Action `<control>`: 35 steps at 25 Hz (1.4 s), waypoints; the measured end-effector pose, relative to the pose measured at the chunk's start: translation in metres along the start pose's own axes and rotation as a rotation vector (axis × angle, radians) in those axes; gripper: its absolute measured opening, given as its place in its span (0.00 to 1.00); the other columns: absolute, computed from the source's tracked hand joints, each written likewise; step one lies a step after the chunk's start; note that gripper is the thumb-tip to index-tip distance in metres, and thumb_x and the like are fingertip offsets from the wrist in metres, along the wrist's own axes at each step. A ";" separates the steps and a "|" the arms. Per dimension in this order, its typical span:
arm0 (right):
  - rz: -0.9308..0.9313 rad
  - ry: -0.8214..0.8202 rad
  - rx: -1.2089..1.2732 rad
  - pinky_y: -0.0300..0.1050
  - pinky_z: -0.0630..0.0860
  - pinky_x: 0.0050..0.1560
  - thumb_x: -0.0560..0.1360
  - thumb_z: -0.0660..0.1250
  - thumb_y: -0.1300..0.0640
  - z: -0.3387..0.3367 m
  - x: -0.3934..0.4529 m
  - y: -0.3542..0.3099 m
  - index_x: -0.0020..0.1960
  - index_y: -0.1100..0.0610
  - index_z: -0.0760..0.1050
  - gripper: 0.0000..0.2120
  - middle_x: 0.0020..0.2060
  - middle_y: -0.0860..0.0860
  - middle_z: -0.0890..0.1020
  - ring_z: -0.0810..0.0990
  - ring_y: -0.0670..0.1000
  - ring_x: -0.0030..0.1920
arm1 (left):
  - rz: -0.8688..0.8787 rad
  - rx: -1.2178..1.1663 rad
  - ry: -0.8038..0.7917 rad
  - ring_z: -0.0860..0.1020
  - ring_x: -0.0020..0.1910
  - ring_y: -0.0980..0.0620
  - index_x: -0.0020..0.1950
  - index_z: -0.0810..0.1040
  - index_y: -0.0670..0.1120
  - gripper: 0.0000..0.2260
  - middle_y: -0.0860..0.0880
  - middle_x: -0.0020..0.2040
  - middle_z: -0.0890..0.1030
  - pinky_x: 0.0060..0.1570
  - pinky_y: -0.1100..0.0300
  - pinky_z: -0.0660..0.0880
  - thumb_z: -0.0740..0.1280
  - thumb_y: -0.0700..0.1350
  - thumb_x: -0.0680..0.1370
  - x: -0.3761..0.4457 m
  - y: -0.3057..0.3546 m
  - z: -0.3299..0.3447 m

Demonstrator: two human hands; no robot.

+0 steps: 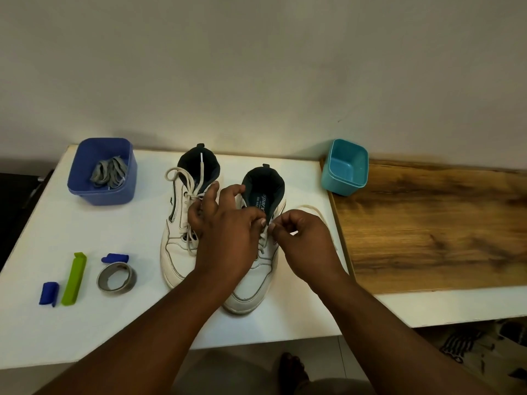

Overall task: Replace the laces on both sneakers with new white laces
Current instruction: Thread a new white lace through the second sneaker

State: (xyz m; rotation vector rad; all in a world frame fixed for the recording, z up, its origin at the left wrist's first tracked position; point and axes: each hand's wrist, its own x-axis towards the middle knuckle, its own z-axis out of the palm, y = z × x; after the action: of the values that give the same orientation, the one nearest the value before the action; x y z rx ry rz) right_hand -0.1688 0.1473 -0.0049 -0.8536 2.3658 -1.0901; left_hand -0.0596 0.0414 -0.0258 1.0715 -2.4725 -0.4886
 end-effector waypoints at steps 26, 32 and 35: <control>-0.083 0.444 -0.043 0.35 0.77 0.56 0.79 0.71 0.58 -0.045 0.025 0.011 0.65 0.50 0.76 0.15 0.68 0.52 0.70 0.73 0.40 0.55 | 0.147 0.114 -0.179 0.63 0.73 0.49 0.57 0.78 0.59 0.29 0.51 0.71 0.70 0.72 0.50 0.55 0.69 0.75 0.64 0.005 -0.018 -0.030; -0.255 0.097 -0.455 0.45 0.75 0.54 0.80 0.71 0.54 -0.019 0.024 0.010 0.52 0.49 0.82 0.02 0.66 0.49 0.74 0.77 0.53 0.62 | 0.153 0.119 -0.203 0.65 0.73 0.48 0.57 0.78 0.59 0.29 0.51 0.71 0.71 0.72 0.49 0.57 0.71 0.74 0.63 0.005 -0.020 -0.032; -0.202 -0.052 -0.341 0.48 0.79 0.56 0.77 0.74 0.50 -0.023 0.024 0.013 0.52 0.46 0.80 0.05 0.63 0.47 0.74 0.78 0.50 0.59 | 0.154 0.106 -0.200 0.65 0.72 0.48 0.56 0.78 0.59 0.28 0.51 0.70 0.71 0.72 0.49 0.57 0.72 0.73 0.63 0.005 -0.019 -0.032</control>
State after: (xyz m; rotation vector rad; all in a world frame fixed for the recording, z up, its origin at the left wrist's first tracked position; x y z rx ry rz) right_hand -0.2039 0.1504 -0.0029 -1.2461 2.5026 -0.7301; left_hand -0.0354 0.0203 -0.0057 0.8997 -2.7583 -0.4396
